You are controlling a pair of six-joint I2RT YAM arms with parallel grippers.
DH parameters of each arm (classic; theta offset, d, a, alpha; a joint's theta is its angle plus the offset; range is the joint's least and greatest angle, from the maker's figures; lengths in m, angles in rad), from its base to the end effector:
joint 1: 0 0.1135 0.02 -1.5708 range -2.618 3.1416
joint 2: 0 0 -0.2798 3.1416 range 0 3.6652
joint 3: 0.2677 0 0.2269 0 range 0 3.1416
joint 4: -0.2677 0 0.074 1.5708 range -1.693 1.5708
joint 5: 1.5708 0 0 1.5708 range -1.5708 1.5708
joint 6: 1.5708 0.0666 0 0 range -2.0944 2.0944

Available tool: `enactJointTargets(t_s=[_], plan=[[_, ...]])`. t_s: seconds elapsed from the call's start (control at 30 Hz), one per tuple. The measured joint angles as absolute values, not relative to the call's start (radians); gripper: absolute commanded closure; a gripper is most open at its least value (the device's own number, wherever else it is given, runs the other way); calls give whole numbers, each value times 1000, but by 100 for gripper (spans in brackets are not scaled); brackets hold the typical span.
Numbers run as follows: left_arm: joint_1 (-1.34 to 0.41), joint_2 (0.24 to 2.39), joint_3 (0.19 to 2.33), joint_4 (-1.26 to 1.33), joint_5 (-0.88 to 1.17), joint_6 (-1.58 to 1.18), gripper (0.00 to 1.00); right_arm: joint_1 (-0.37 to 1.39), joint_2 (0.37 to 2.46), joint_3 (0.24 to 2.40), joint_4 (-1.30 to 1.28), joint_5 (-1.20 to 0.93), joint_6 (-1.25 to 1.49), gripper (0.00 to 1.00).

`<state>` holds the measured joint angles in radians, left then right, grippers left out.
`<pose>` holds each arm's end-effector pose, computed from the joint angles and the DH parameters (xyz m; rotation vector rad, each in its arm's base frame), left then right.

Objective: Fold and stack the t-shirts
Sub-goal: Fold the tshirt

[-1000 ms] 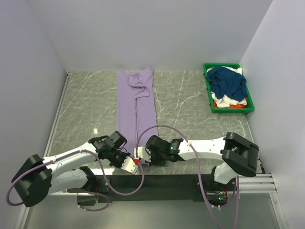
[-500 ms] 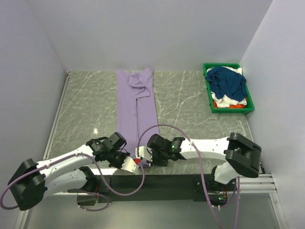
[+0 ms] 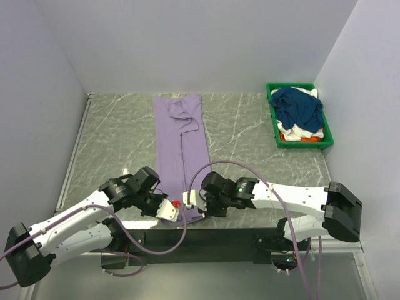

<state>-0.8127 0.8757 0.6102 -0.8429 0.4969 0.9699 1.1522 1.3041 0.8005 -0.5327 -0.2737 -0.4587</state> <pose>0.0641 -0.1139 0.2103 2.1054 1.5025 -0.6053 0.0800 0.2241 0.2115 -1.9944 1.7765 0.5940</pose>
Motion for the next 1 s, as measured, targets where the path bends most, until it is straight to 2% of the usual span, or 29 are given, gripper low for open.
enactJointTargets(t_s=[0.07,0.1,0.2,0.27,0.3,0.37,0.43,0.47,0.6,0.7,1.0], plan=[[-763,895,628,-844,509,974,99,1126,1315,824,-548,-279,-477,100],[-739,910,635,-843,510,975,96,1108,1325,839,-551,-281,-487,100],[-709,948,641,-837,511,983,75,1068,1344,860,-549,-280,-512,100],[-717,960,641,-835,513,976,69,1064,1353,860,-553,-282,-521,100],[-727,960,641,-832,513,970,60,1064,1358,860,-554,-286,-523,100],[-776,960,641,-823,500,951,51,1064,1365,860,-555,-294,-523,100],[-830,968,639,-815,490,923,49,1065,1367,860,-554,-302,-522,100],[-847,974,638,-812,486,914,49,1065,1368,860,-554,-305,-522,100],[-907,1001,623,-783,459,856,65,1078,1374,851,-547,-313,-509,100],[-940,1003,602,-738,432,817,71,1091,1382,833,-538,-331,-488,100],[-1093,1045,527,-579,323,730,67,1100,1433,813,-534,-353,-452,100]])
